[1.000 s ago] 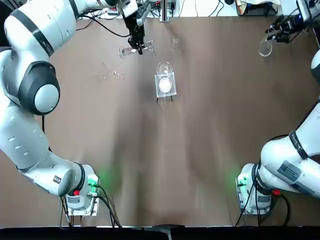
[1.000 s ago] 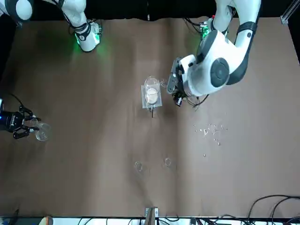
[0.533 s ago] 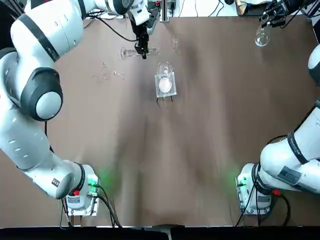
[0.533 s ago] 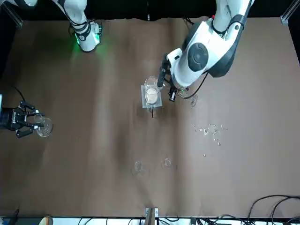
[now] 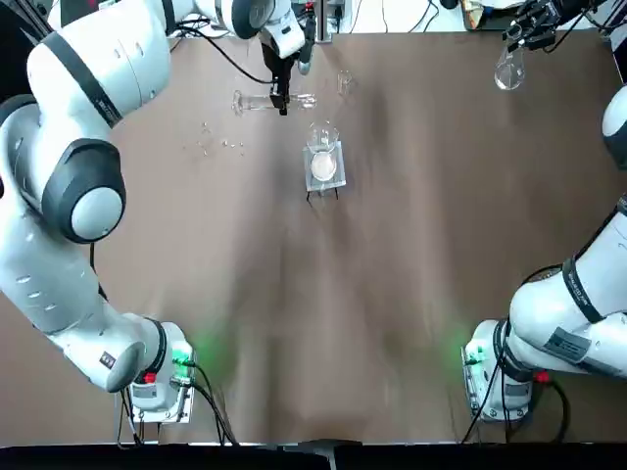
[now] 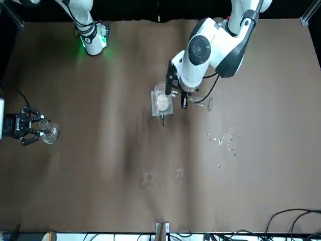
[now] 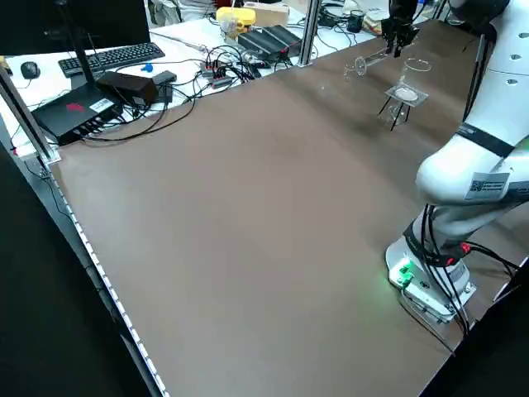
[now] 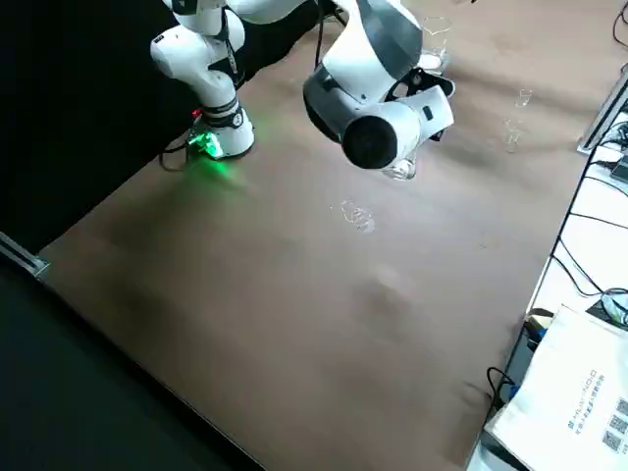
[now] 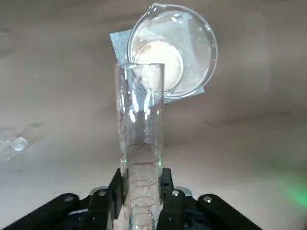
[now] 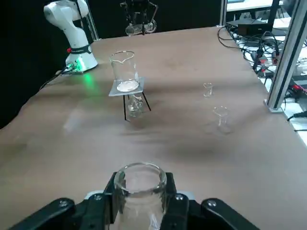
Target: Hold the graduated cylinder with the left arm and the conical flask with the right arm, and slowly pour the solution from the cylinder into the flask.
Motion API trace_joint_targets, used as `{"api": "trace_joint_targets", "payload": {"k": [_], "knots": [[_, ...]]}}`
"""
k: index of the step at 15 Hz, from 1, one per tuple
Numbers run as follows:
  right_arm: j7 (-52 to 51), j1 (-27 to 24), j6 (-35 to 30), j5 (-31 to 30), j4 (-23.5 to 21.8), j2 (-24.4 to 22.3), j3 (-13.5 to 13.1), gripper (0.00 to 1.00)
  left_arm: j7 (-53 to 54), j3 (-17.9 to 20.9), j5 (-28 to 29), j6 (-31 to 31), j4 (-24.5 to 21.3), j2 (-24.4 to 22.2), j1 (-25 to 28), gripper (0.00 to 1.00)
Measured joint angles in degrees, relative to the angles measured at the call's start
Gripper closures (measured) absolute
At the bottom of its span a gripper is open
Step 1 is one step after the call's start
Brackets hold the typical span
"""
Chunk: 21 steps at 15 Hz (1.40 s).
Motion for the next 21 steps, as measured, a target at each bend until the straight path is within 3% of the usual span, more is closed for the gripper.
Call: {"api": "trace_joint_targets", "payload": {"k": [12, 21], "knots": [[0.35, 3.91, 1.32, 0.78, -1.08, -0.43, 1.27, 0.61, -2.79, 0.0, 4.2, 0.13, -0.56, 0.01, -4.02, 0.66], [12.19, 11.62, 6.07, 0.38, -2.41, -6.96, 1.2, 0.61, -2.75, 0.0, 8.41, 0.14, -1.08, 0.65, -6.01, 0.66]]}}
